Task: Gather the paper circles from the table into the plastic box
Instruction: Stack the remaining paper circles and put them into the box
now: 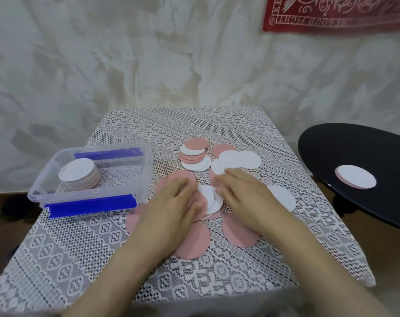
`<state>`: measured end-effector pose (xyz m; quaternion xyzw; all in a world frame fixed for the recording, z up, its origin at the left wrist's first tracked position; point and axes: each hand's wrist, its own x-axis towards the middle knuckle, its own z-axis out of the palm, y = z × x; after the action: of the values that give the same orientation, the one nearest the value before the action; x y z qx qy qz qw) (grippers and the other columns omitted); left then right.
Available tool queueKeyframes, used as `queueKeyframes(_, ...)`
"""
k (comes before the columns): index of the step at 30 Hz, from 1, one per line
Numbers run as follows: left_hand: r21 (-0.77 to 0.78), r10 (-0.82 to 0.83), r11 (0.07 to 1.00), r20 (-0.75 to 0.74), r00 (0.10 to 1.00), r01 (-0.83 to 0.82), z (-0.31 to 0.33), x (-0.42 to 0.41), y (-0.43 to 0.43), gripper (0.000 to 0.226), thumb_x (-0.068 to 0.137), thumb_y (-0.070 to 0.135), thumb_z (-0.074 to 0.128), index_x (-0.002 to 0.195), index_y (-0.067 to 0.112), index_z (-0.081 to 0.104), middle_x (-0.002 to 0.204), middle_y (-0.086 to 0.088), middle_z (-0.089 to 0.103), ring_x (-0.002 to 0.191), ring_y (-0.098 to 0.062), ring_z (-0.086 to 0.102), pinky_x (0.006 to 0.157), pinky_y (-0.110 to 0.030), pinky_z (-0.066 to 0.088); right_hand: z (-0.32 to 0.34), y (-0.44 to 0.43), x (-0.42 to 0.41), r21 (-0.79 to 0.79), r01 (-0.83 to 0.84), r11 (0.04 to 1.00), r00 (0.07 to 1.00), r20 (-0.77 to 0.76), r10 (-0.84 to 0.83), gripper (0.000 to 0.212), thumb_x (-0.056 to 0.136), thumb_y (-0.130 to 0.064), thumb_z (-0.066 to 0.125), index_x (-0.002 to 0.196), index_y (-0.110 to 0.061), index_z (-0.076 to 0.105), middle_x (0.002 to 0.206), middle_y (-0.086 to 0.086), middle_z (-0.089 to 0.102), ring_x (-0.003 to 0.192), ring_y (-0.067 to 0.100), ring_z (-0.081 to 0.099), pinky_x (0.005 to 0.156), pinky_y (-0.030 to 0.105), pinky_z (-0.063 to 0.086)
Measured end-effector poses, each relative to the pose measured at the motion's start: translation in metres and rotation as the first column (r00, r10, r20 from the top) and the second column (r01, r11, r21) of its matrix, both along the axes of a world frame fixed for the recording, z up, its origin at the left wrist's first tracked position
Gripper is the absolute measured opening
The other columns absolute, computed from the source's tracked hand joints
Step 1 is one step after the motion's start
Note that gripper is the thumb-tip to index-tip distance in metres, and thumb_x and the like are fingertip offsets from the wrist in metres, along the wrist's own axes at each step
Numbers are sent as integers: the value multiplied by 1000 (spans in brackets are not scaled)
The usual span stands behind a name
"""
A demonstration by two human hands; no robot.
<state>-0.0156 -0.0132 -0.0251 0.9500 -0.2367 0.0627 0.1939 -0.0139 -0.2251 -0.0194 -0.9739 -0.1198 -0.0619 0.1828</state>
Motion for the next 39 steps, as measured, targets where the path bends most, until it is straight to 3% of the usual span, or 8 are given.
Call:
queueKeyframes(3,17,-5,1000,-18,1000,5,2,-4,0,62,98,59,41,154,31,34,161,10,27,144,-12,29,115,-31,29,6,11,32,19,-1,1000,999,48,0,38,107,-31,42,141,-19,54,144,5,51,138,24,41,106,38,36)
queueKeyframes(6,7,-29,1000,-32,999,29,-1,-5,5,75,91,71,43,155,34,30,160,16,22,144,-5,24,115,-25,24,8,30,83,13,-21,1000,999,-33,22,48,107,-42,36,151,-23,41,159,6,35,146,26,30,111,41,32)
queueKeyframes(11,-51,-26,998,7,1000,26,-12,2,11,72,91,65,50,154,33,35,158,17,27,143,-3,26,110,-15,18,-1,41,137,-154,-86,984,984,-165,60,56,107,-50,26,157,-26,27,167,9,19,153,28,14,120,47,22)
queueKeyframes(16,-69,14,998,0,1000,-14,-19,1,5,77,89,74,32,153,31,35,157,13,31,146,-10,25,121,-29,22,-8,23,96,-180,-138,974,988,-94,123,45,109,-36,29,151,-23,34,156,6,38,144,26,31,111,38,29)
queueKeyframes(24,-43,39,998,20,999,-38,-20,0,0,76,89,71,38,149,26,43,153,7,41,142,-15,36,118,-39,34,13,2,21,-57,-74,996,985,-162,64,50,108,-43,33,157,-32,31,167,-7,22,153,11,13,115,29,20)
queueKeyframes(32,-18,103,995,51,993,-102,-13,7,-16,71,89,66,50,142,19,52,146,2,49,130,-21,48,109,-38,40,7,-5,-4,88,-20,996,999,-40,24,34,107,-34,42,135,-29,60,144,-9,53,134,12,45,103,38,43)
queueKeyframes(36,-18,103,995,66,992,-102,-8,2,-13,69,89,66,52,139,20,57,143,2,53,131,-17,46,108,-33,38,3,-12,-6,151,4,989,1000,-12,-2,27,102,-26,53,123,-27,70,128,-13,66,118,10,57,86,27,42)
queueKeyframes(39,27,110,993,90,990,-113,-3,-8,-10,66,89,68,49,136,23,59,141,6,55,128,-17,47,104,-32,40,2,-18,-3,179,40,983,999,-12,-39,25,99,-34,60,123,-33,69,119,-17,65,110,11,58,79,25,36)
